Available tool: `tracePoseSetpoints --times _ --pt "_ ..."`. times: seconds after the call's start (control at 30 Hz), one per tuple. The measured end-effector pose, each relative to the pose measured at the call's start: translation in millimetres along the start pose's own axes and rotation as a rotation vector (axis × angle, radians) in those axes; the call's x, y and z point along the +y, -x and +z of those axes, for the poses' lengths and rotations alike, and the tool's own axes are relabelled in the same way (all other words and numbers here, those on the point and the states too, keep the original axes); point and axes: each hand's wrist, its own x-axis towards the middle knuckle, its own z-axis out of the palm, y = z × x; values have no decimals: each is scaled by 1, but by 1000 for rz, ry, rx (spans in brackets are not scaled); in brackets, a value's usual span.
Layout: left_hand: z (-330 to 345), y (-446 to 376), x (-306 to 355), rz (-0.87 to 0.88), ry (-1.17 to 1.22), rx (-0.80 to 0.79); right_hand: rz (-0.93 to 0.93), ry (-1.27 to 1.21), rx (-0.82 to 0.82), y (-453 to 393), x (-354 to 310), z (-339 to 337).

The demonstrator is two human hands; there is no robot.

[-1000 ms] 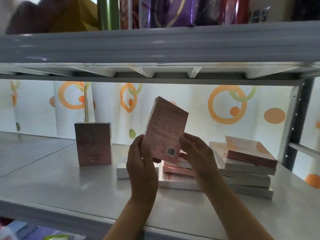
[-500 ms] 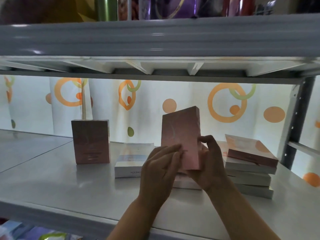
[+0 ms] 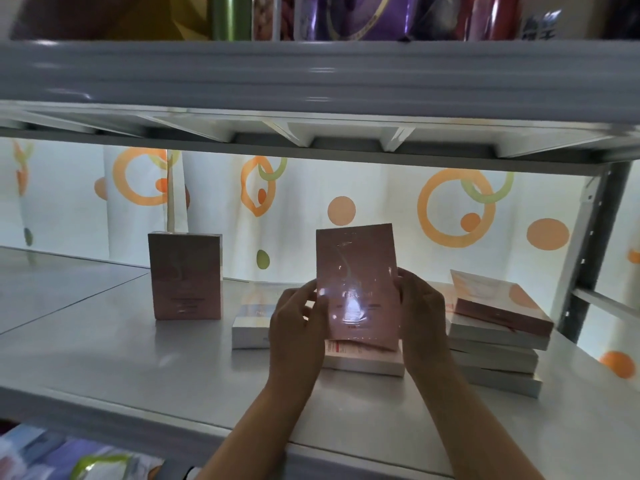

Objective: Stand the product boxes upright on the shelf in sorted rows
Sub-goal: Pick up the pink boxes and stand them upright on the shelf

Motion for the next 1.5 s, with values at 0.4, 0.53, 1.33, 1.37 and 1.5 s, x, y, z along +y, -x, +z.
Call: tracePoseSetpoints --times 0.4,0.53,1.33,1.37,1.5 --pt "-5 0 3 53 -35 196 -158 201 -155 8 3 11" --pt "-5 0 3 57 -38 218 -153 201 -179 9 2 11" --pt "-159 -17 -28 -102 -204 406 -291 423 -394 54 21 151" --pt "-168 -22 -32 -113 -247 390 -262 402 -391 55 23 162" --pt "-191 -44 -51 -173 -310 394 -281 424 -419 55 25 197"
